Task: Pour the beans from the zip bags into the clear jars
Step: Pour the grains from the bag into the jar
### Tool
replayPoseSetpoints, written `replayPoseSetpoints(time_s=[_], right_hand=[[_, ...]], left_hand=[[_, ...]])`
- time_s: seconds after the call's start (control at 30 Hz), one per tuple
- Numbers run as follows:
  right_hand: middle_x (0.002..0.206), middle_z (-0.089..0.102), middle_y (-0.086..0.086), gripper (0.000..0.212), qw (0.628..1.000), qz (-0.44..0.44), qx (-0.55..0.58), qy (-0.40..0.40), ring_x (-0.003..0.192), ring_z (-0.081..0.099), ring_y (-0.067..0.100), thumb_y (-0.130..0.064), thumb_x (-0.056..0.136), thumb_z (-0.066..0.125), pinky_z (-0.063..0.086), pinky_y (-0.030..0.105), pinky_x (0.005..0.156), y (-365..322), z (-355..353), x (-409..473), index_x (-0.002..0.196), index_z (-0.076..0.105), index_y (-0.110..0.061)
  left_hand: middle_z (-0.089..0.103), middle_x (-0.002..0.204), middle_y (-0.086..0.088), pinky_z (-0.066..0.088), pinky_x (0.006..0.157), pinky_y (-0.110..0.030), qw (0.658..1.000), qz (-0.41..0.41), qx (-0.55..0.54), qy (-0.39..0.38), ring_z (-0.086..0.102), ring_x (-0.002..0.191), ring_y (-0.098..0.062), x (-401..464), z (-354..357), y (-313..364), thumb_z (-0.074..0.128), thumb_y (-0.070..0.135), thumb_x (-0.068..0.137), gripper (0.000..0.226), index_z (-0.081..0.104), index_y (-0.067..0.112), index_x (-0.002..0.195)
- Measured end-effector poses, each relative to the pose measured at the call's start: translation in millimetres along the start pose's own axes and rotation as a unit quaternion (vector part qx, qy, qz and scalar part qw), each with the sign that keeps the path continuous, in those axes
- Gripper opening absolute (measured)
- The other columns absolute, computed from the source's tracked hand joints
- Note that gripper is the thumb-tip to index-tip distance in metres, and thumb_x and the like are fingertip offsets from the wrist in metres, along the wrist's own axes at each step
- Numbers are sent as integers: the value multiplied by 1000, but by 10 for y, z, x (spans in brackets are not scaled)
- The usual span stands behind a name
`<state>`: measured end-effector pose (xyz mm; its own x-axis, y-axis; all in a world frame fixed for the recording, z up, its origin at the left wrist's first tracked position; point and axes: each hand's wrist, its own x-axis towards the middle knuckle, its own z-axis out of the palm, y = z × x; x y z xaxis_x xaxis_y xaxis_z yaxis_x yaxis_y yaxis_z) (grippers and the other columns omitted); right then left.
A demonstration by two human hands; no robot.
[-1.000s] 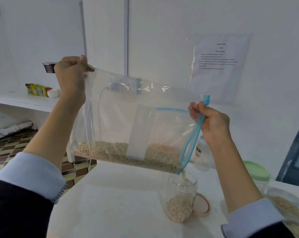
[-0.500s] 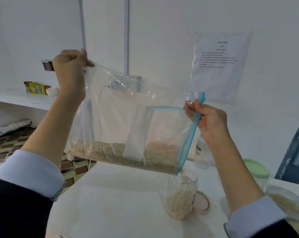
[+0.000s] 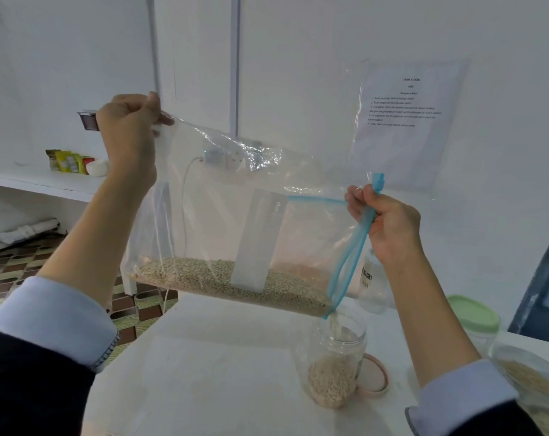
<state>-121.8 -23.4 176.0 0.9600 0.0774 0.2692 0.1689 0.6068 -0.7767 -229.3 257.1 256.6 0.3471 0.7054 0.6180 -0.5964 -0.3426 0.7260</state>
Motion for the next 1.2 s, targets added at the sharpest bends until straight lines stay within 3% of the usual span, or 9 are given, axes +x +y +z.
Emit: replayPoseSetpoints(time_s=[0.17, 0.5, 0.67, 0.8, 1.2], right_hand=[[76, 73, 10, 10, 1000, 1, -3, -4, 72, 72, 21, -4, 87, 64, 58, 28, 74, 13, -46, 38, 81, 64, 5], [80, 73, 13, 12, 1000, 3, -22, -13, 74, 71, 22, -4, 86, 64, 58, 29, 76, 17, -119, 50, 80, 65, 6], [80, 73, 13, 12, 1000, 4, -26, -10, 75, 72, 22, -5, 86, 64, 58, 29, 76, 5, -148, 60, 81, 65, 6], [76, 73, 11, 10, 1000, -5, -16, 14, 73, 71, 21, -4, 86, 65, 58, 29, 74, 41, -137, 59, 81, 65, 5], [77, 73, 13, 11, 1000, -11, -14, 25, 73, 72, 23, -3, 85, 66, 58, 28, 72, 26, -134, 34, 81, 65, 7]], left_hand=[[61, 63, 6, 45, 62, -16, 1000, -5, -3, -3, 58, 61, 0, -17, 15, -46, 57, 17, 93, 23, 58, 18, 70], [60, 66, 0, 42, 59, -16, 1000, 2, -6, -14, 56, 57, 0, -16, 108, -73, 58, 15, 91, 25, 56, 17, 67], [61, 54, 10, 43, 59, -14, 1000, 0, -7, -15, 58, 56, 2, -21, 118, -70, 58, 16, 92, 22, 58, 16, 70], [60, 70, 0, 43, 60, -15, 1000, 1, -8, -17, 58, 56, 2, -51, 125, -71, 57, 16, 93, 25, 57, 17, 68], [61, 79, -1, 47, 65, -19, 1000, -12, -5, -9, 60, 64, -2, -41, 80, -96, 59, 18, 92, 27, 59, 20, 66]])
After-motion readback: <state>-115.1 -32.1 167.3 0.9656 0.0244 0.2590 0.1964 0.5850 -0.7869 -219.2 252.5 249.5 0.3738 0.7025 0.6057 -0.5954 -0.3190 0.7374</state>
